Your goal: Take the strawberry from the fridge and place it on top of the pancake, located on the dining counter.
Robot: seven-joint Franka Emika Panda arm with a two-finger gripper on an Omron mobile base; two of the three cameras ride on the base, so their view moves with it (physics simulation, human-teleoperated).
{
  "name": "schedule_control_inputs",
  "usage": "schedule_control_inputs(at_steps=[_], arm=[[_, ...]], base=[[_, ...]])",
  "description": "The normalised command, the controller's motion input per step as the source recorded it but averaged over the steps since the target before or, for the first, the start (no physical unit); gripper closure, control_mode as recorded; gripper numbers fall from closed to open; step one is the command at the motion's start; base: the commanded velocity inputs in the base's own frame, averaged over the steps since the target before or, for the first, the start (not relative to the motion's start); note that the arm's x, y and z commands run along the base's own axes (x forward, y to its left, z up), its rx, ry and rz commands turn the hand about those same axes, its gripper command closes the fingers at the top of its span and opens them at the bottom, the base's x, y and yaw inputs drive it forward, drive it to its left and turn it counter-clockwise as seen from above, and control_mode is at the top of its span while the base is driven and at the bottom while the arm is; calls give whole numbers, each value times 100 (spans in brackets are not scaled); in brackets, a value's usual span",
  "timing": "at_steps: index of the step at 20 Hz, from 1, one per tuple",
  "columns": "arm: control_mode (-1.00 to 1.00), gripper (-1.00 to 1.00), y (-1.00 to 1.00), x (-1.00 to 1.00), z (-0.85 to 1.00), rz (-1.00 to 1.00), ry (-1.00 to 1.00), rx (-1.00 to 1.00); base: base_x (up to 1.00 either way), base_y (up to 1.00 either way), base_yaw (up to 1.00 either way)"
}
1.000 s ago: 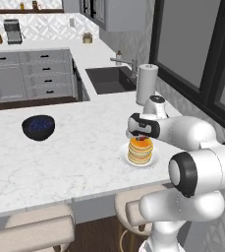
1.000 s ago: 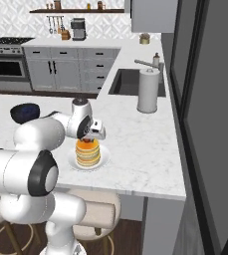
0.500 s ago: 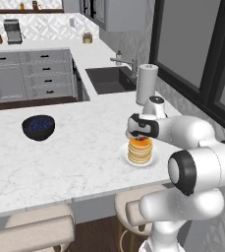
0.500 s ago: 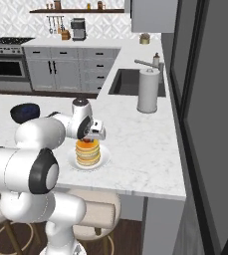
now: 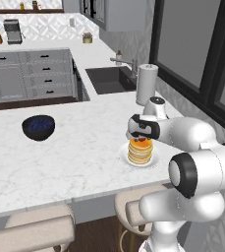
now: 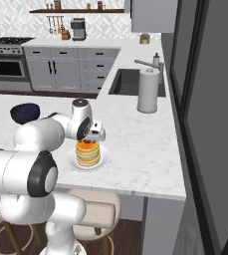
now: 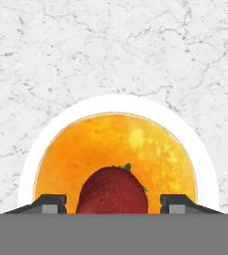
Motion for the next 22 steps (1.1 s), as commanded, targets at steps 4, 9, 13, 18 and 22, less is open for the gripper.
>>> schedule_control_inputs(at_steps=[4,9,13,18,22], arm=[[-100,-100,0,-2,0,0,0,0],[-100,-100,0,-39,1,0,-6,0],[-100,-100,4,-48,33,0,-8,0],[-100,-100,2,-61,89,9,-17,0],[-100,-100,9,-94,100,10,-28,-1]], base=[[0,0,0],[0,0,0],[0,0,0],[0,0,0],[0,0,0]])
